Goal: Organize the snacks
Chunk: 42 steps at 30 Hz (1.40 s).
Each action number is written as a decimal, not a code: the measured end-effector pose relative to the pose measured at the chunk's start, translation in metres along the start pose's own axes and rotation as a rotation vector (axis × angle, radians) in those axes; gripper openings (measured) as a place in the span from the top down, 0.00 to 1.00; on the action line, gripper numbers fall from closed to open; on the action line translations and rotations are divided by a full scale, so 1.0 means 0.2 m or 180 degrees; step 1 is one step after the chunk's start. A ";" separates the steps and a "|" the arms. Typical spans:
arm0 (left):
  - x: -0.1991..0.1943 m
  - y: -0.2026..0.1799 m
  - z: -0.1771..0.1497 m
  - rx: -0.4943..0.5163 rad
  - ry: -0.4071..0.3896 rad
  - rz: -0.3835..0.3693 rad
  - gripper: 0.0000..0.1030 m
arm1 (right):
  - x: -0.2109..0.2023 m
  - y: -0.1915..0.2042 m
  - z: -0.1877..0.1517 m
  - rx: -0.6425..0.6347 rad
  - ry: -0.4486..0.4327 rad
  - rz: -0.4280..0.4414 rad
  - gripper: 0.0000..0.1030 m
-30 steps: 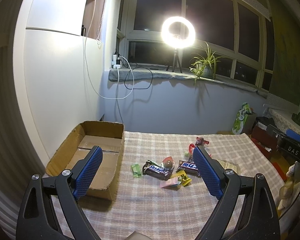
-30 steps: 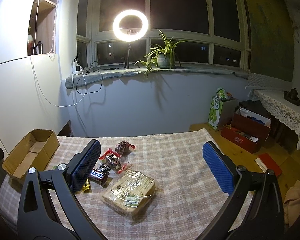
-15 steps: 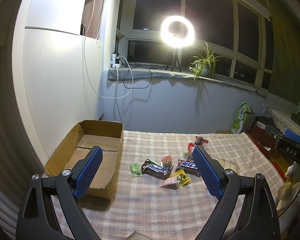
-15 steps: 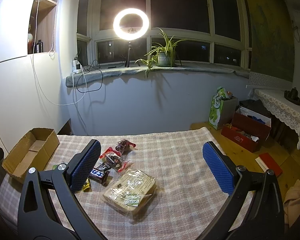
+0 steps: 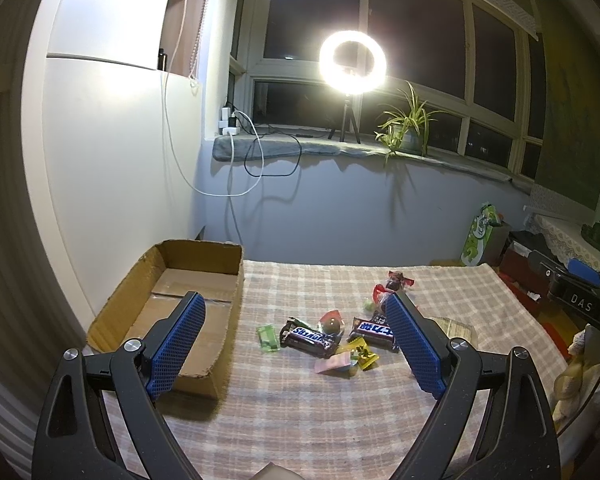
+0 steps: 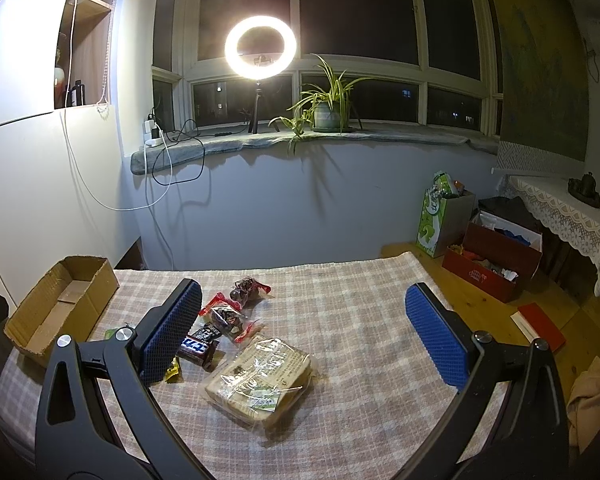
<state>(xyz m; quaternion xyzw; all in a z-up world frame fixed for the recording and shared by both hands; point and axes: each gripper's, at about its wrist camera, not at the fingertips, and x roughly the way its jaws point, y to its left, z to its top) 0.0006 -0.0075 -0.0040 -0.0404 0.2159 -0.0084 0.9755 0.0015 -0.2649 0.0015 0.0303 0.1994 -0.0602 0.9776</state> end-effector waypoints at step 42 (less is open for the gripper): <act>0.50 -0.29 -0.17 -0.0091 0.1125 -0.1275 0.17 | 0.39 -0.21 -0.27 0.0569 0.1053 0.0606 0.00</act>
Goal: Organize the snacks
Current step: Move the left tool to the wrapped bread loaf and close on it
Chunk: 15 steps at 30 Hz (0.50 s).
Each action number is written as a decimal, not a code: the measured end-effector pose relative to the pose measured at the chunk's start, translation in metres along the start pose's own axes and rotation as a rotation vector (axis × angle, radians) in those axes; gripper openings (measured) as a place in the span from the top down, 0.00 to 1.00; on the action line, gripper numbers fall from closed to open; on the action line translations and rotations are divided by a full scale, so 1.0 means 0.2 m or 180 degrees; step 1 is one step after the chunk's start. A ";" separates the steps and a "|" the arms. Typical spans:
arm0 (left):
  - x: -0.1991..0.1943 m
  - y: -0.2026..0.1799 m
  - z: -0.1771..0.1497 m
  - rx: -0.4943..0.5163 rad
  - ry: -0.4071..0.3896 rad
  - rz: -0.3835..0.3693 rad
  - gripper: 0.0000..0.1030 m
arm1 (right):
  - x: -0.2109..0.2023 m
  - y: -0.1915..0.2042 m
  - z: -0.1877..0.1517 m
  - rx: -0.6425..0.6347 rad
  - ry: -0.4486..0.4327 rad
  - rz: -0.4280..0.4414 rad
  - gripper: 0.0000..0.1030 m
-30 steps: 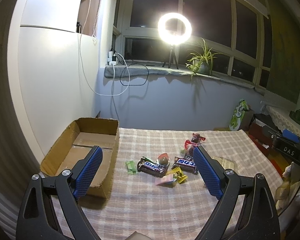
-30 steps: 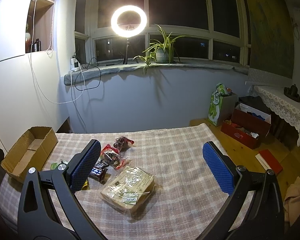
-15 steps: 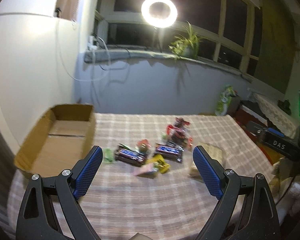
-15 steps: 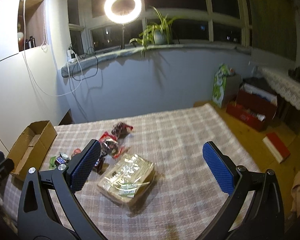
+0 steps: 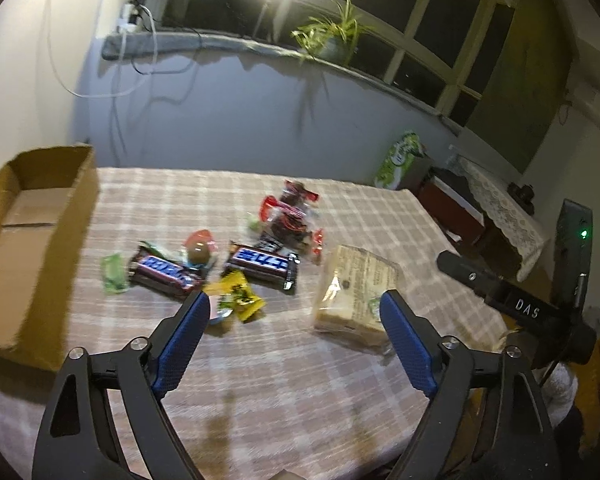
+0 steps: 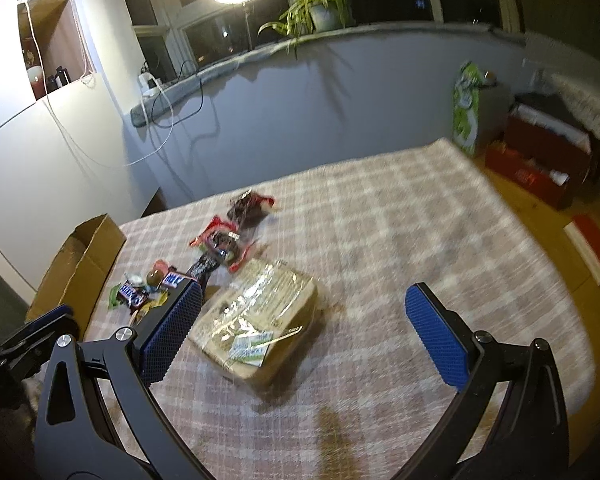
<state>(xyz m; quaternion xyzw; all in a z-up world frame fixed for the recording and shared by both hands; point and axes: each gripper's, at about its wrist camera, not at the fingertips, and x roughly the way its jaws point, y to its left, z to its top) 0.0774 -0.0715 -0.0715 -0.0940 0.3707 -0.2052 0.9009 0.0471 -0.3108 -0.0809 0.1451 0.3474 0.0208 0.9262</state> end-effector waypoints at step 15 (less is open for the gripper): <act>0.38 0.00 -0.02 -0.0159 0.0642 -0.0633 0.49 | 0.28 -0.11 -0.05 0.0444 0.0694 0.0772 0.07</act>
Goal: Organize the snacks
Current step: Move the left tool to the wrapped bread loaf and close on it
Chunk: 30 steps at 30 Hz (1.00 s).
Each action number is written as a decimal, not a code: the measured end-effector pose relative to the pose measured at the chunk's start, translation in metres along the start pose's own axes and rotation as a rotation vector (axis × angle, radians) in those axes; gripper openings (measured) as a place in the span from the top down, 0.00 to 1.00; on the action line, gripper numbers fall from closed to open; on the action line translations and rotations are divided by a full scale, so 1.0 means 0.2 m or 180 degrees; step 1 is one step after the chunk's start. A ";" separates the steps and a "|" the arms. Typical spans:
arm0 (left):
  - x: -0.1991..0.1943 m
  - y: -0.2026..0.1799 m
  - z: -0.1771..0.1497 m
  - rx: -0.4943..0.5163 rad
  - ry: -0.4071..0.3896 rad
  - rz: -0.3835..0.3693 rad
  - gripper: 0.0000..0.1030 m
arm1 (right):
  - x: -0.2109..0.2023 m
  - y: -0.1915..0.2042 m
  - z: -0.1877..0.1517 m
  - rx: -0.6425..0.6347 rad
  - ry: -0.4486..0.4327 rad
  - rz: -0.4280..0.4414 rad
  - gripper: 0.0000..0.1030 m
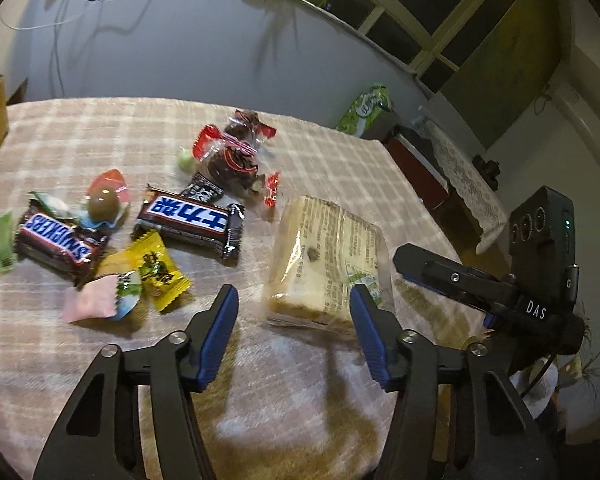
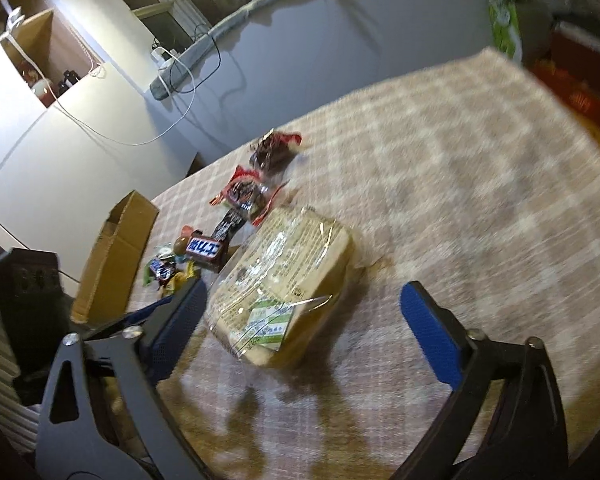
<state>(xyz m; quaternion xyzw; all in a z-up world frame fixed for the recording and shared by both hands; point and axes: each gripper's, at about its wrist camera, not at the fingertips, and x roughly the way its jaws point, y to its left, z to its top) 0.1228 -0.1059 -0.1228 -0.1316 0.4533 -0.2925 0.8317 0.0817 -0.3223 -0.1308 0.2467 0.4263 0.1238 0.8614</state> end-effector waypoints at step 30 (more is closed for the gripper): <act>0.15 -0.07 0.03 0.0267 0.0232 -0.0099 0.56 | 0.16 -0.04 0.01 0.0234 0.0436 0.0222 0.50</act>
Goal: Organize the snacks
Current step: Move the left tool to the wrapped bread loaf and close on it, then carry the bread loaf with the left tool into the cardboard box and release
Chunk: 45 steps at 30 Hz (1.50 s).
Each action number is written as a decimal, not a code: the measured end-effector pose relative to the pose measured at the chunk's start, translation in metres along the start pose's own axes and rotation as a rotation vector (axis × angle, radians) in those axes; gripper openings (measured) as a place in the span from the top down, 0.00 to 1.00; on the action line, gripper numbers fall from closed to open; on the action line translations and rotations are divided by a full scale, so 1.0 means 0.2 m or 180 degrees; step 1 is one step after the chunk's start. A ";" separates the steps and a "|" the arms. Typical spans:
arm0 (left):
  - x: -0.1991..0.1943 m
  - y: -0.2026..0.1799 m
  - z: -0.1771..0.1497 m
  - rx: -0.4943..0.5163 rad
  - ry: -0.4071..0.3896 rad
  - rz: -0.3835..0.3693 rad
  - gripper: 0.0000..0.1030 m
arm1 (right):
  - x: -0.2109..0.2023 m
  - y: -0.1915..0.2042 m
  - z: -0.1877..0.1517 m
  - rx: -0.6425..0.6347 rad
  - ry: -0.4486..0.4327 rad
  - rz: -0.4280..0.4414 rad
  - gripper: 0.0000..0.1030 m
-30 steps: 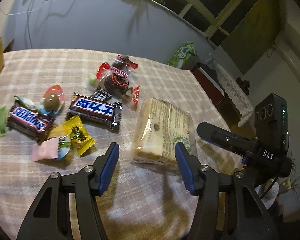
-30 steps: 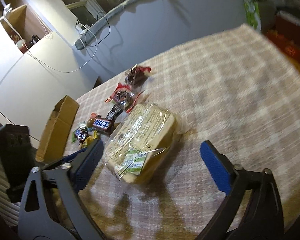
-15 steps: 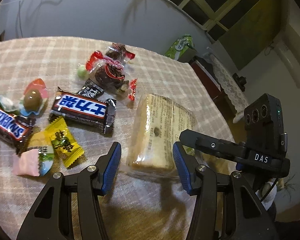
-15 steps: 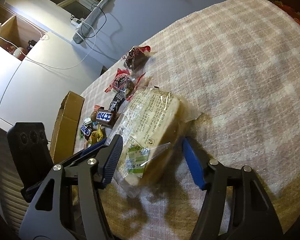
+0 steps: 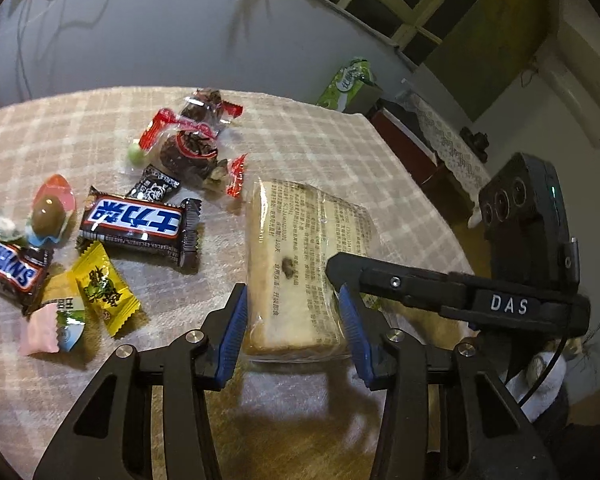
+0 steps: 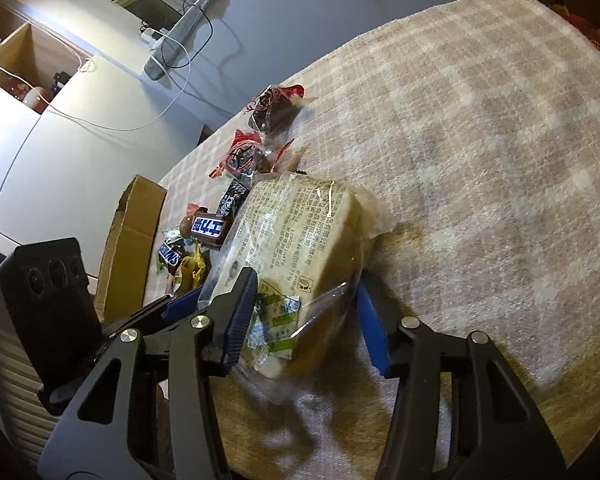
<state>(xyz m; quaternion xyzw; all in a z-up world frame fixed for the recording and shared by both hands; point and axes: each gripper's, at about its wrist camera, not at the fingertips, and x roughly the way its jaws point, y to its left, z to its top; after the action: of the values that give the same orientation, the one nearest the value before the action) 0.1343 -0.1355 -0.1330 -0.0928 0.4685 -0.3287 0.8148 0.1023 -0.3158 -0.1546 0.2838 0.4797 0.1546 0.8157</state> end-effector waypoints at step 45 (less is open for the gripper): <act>-0.99 0.57 -0.21 -0.0625 -0.1209 0.1021 0.56 | 0.42 1.28 -0.07 -0.1333 0.0349 0.0523 0.52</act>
<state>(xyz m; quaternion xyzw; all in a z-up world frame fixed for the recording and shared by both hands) 0.0830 0.0819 -0.0685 -0.1561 0.3456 -0.1251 0.9168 0.1371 -0.0646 -0.0621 0.1376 0.4561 0.3319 0.8142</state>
